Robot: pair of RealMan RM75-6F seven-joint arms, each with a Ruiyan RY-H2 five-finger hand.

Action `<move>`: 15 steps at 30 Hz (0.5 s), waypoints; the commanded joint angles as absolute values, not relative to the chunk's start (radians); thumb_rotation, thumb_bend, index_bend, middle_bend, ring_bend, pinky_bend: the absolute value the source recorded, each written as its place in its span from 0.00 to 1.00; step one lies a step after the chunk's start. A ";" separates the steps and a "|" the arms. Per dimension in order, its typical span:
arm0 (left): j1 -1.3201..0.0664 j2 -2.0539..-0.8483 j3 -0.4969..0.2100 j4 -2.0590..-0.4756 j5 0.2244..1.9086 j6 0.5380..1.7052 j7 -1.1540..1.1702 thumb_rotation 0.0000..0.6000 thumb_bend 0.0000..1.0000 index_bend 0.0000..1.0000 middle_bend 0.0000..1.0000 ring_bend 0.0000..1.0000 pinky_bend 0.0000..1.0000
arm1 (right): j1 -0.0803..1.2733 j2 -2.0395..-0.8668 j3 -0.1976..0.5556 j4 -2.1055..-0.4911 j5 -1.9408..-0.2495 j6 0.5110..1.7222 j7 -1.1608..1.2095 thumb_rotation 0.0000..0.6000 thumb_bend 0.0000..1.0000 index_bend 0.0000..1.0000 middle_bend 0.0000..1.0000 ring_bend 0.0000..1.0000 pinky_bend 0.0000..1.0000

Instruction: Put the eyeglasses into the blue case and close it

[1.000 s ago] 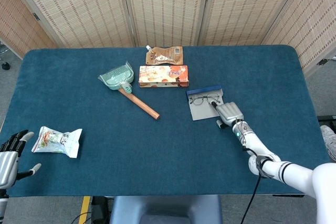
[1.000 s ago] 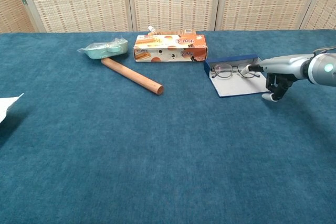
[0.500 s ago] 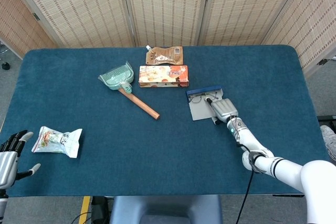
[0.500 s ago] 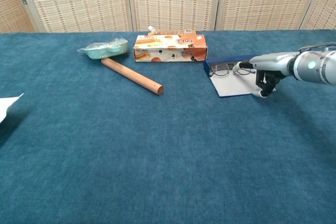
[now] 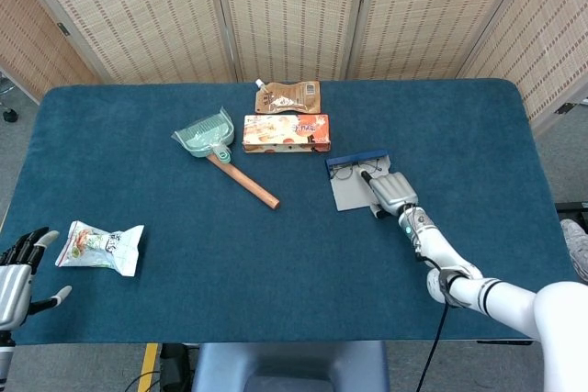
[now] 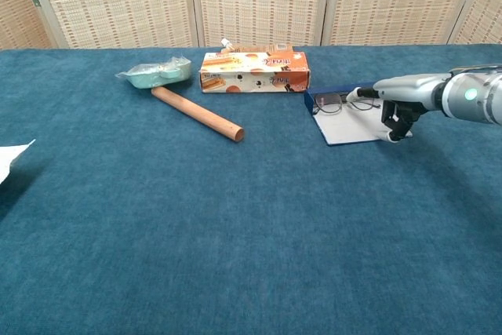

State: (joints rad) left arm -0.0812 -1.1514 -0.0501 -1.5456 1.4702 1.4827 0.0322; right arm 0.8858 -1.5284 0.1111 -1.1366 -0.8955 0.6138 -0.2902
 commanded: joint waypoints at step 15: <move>-0.082 -1.148 -0.046 -1.564 1.488 1.493 0.040 1.00 0.19 0.18 0.15 0.15 0.27 | 0.726 -1.538 0.106 -1.194 -1.044 0.928 -0.260 1.00 0.21 0.10 0.50 0.51 0.72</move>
State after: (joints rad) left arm -0.0819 -1.1482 -0.0463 -1.5639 1.4874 1.4926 0.0398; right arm 0.7322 -1.5277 0.1032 -1.2029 -1.0356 0.9173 -0.2592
